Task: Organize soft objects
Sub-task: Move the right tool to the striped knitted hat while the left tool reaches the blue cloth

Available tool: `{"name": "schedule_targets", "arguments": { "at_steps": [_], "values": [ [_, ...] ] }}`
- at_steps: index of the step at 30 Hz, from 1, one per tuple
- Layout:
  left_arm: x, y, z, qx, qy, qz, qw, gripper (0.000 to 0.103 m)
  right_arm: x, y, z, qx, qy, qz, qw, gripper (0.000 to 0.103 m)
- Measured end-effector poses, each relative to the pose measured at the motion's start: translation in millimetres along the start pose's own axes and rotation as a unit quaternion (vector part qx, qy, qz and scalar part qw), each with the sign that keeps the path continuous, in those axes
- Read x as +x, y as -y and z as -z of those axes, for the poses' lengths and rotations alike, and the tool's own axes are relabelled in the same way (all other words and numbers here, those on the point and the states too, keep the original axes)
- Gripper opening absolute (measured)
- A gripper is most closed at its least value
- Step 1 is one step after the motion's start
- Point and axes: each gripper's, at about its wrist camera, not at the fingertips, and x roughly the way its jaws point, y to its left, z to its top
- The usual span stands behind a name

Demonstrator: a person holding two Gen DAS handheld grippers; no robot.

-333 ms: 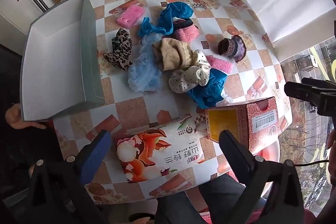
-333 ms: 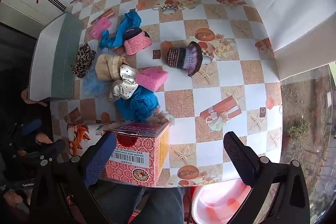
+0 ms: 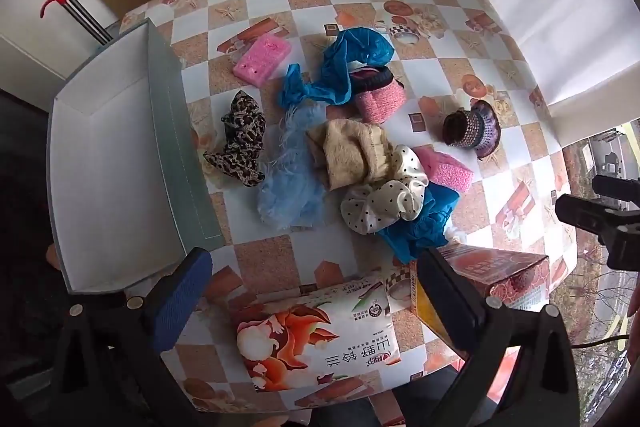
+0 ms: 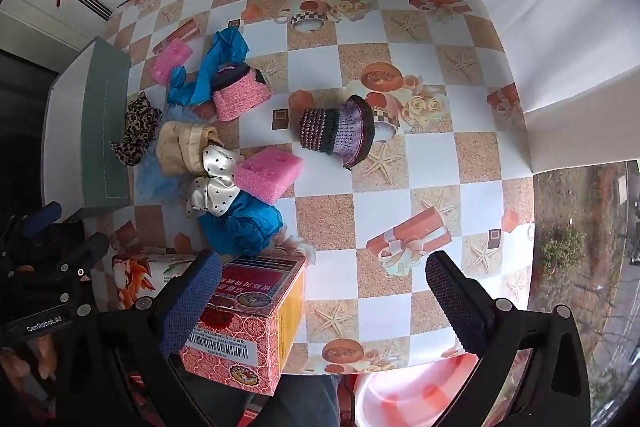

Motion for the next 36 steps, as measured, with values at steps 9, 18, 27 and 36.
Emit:
{"name": "schedule_targets", "arguments": {
  "at_steps": [9,18,27,36],
  "values": [
    [11.1,5.7,-22.6,0.001,-0.013,-0.013,0.9998,0.103,14.4,-2.4,-16.2,-0.005,-0.017,-0.006,1.0,0.103],
    [23.1,4.3,-44.3,-0.002,-0.025,-0.02,0.9995,0.103,29.7,4.7,-33.3,-0.007,-0.033,-0.005,0.999,0.103],
    [37.4,7.0,-64.3,0.004,-0.034,-0.029,0.999,0.103,48.1,11.3,-43.5,-0.008,-0.05,-0.004,0.999,0.103],
    [60.9,12.8,-94.7,0.011,-0.04,-0.038,0.9984,0.103,71.6,22.7,-57.1,0.005,-0.062,-0.004,0.998,0.103]
  ]
}}
